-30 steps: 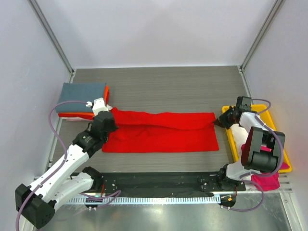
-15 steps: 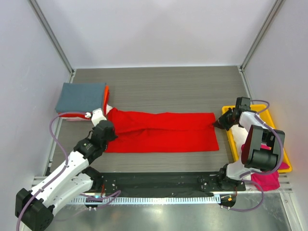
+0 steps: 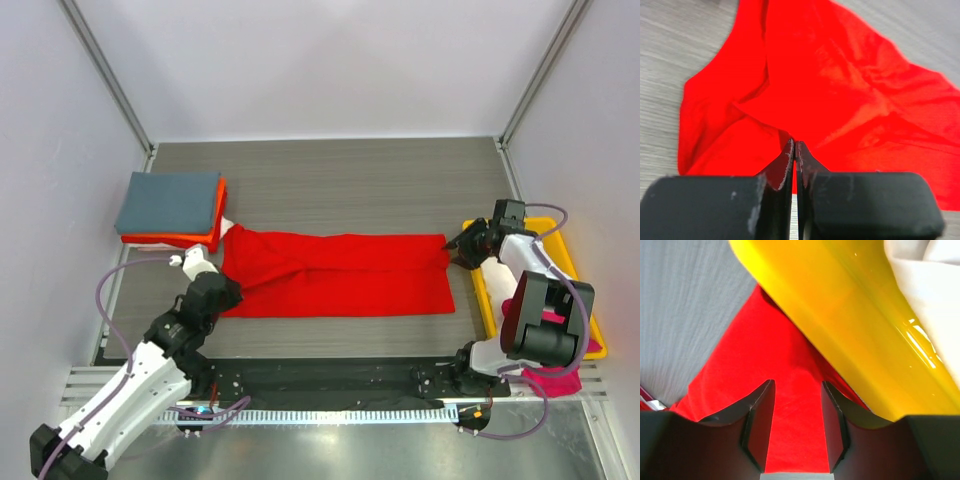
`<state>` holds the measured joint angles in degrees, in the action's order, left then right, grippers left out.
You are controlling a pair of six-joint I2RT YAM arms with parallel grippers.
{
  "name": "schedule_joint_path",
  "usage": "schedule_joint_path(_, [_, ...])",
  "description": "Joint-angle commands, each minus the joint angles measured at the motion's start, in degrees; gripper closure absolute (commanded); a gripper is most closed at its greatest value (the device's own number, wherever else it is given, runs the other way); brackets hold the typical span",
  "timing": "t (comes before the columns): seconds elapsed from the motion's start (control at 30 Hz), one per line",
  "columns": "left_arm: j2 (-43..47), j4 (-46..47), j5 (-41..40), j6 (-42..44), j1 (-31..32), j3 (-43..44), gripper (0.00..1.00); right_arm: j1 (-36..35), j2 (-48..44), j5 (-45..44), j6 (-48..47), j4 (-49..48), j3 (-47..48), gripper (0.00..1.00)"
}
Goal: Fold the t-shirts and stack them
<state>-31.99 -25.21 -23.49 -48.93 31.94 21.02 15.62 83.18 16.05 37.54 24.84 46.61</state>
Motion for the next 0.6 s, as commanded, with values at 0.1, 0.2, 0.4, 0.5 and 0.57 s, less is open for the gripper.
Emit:
schedule_joint_path(0.1, [5.27,2.54,1.69,-0.29,0.31,-1.15,0.96,0.2,-3.98,-1.29,-0.54,-1.64,1.47,0.54])
schedule_joint_path(0.2, [4.48,2.36,2.65,-0.2,0.4,-0.89,0.95,-0.32,-4.95,-1.2,-1.76,-1.9,1.2,0.57])
schedule_joint_path(0.4, [3.42,1.92,3.01,-0.2,0.4,-0.01,0.95,-3.66,-3.82,-1.2,-3.7,-1.81,1.12,0.66])
schedule_joint_path(0.5, [3.6,1.31,2.83,-0.03,0.4,0.95,0.95,-4.02,-2.24,-2.08,-3.26,-2.07,0.59,0.71])
schedule_joint_path(0.57, [3.69,0.78,2.66,0.15,0.4,1.74,0.95,-4.02,-0.3,-2.6,-3.26,-2.69,0.32,0.75])
